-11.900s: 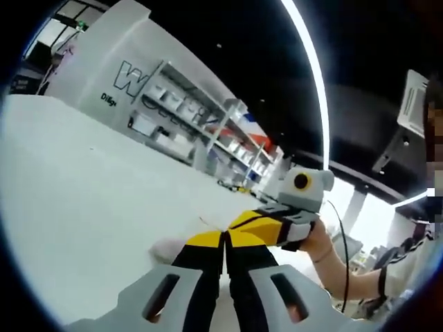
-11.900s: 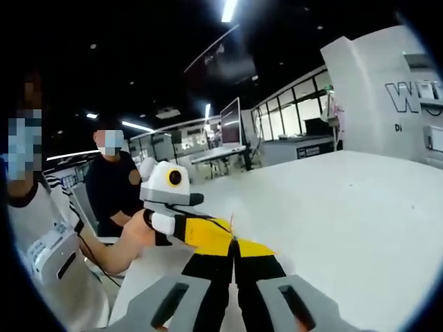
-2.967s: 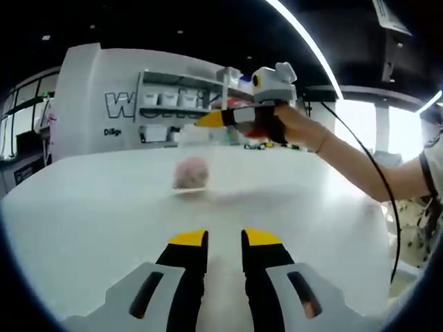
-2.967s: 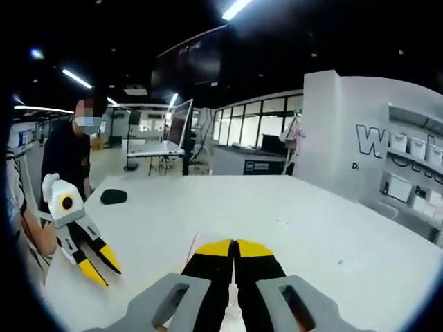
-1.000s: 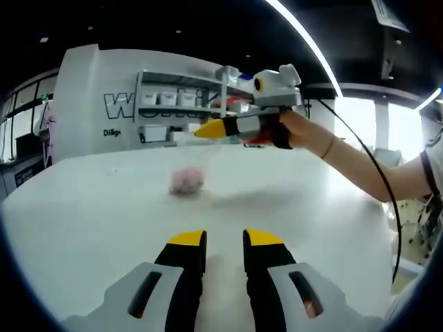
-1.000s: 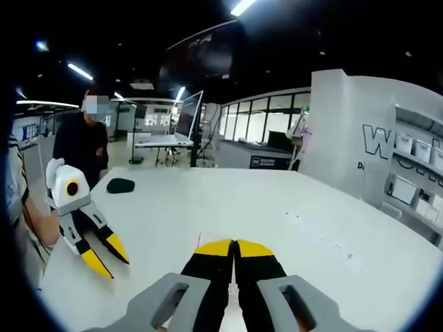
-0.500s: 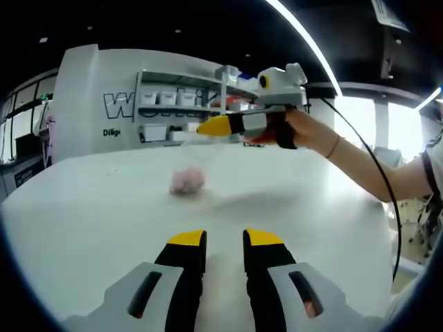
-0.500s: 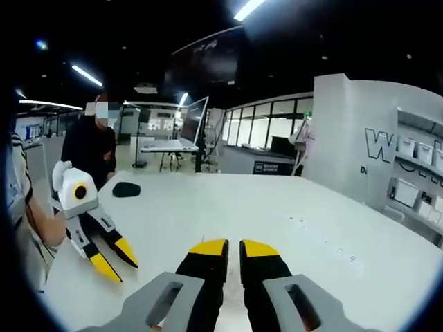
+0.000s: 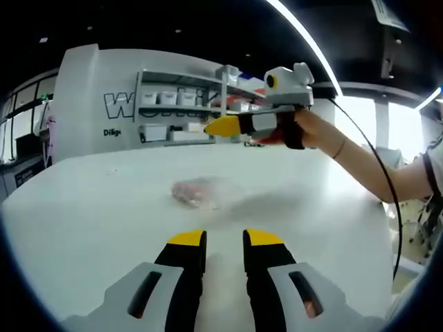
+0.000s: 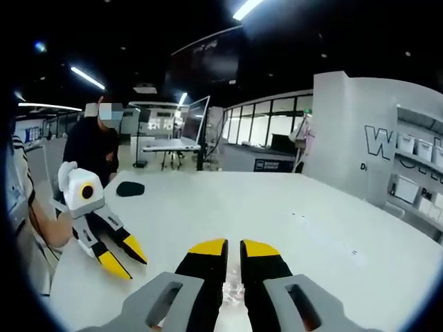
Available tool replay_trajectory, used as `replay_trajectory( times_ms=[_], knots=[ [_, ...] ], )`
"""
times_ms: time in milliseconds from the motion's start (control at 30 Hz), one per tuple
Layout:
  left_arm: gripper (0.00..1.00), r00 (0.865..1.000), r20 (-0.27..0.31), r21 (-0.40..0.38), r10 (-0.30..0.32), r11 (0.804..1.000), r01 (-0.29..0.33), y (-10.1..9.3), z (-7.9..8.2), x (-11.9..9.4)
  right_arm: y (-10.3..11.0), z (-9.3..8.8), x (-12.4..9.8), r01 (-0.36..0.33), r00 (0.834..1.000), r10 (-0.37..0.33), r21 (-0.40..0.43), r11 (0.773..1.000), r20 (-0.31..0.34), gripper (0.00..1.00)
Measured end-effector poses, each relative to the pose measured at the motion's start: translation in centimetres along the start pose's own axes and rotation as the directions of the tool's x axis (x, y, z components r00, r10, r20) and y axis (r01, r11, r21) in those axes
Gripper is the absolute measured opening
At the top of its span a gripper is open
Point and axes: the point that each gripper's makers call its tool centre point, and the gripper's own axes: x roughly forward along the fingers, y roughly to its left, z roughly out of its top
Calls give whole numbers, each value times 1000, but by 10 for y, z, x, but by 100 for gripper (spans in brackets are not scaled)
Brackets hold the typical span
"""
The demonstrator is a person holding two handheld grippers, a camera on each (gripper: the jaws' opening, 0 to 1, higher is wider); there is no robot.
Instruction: Open the resealable bag by pulling the two sides of the seal apart until the entire bag opening is separated and visibly accessible.
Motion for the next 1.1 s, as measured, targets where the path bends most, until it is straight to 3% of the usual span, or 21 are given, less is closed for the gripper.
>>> replay_trajectory(
  times_ms=[267, 833, 1100],
  knots=[
    [22, 1000, 2, 1, 1, 1000, -1, 0, 0, 0, 7, -18, -8, 7, 1000, -6, 28, 1000, -27, 4],
    [24, 1000, 12, -1, 7, 1000, -7, 0, 0, -4, 19, -22, -15, 10, 999, -9, 29, 1000, -32, 6],
    [25, 1000, 16, -1, 9, 1000, -9, 1, 0, -4, 26, -33, -18, 9, 998, -8, 25, 1000, -56, 13]
  ],
)
